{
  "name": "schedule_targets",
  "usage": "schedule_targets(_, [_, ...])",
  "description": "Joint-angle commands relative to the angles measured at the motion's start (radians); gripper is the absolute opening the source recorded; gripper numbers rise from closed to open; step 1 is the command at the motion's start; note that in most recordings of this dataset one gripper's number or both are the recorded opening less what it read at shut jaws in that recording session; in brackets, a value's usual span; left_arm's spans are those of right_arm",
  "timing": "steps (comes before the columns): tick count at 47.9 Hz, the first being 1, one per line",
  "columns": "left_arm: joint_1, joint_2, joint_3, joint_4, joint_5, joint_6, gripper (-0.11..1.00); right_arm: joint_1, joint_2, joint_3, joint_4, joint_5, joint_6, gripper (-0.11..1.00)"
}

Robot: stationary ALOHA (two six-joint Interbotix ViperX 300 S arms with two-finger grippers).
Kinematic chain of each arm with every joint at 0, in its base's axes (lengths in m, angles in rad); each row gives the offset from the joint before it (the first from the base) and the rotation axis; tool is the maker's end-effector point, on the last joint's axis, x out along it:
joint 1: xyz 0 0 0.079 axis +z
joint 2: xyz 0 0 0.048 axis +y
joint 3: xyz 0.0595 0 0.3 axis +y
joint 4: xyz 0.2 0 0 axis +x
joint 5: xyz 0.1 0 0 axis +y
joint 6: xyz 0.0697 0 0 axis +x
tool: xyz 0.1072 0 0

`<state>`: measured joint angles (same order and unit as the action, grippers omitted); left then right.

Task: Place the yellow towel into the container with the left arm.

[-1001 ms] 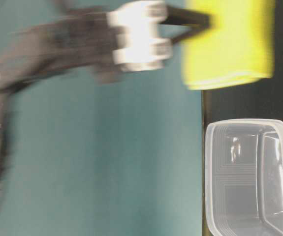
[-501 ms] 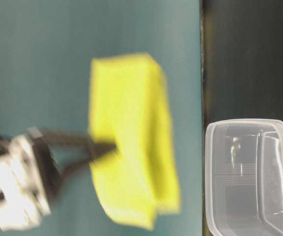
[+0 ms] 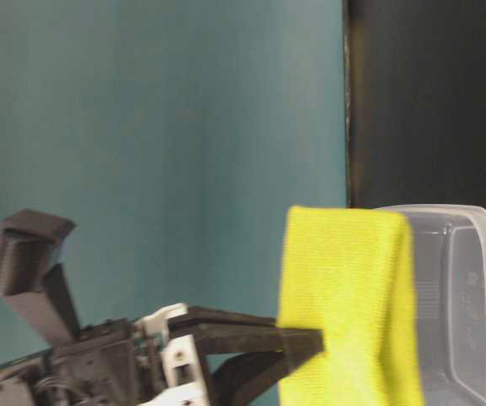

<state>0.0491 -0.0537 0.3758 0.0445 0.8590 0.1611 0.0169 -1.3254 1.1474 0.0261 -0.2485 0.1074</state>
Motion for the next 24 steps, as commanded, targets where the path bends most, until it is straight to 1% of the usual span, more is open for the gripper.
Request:
schedule_targets(1, [-0.002, 0.009, 0.0, 0.003, -0.02, 0.002, 0.07, -0.002, 0.014, -0.017, -0.002, -0.011, 0.0, 0.76])
schedule_targets(6, [-0.002, 0.018, 0.003, 0.002, -0.038, 0.005, 0.07, -0.003, 0.017, -0.015, -0.002, -0.011, 0.0, 0.76])
schedule_targets(16, [0.008, 0.029, 0.014, 0.003, -0.038, 0.005, 0.07, -0.002, 0.023, -0.012, 0.0, -0.011, 0.0, 0.76])
schedule_targets(24, [0.011, 0.028, 0.023, 0.003, -0.041, -0.006, 0.08, -0.003, 0.021, -0.012, -0.002, -0.011, 0.0, 0.76])
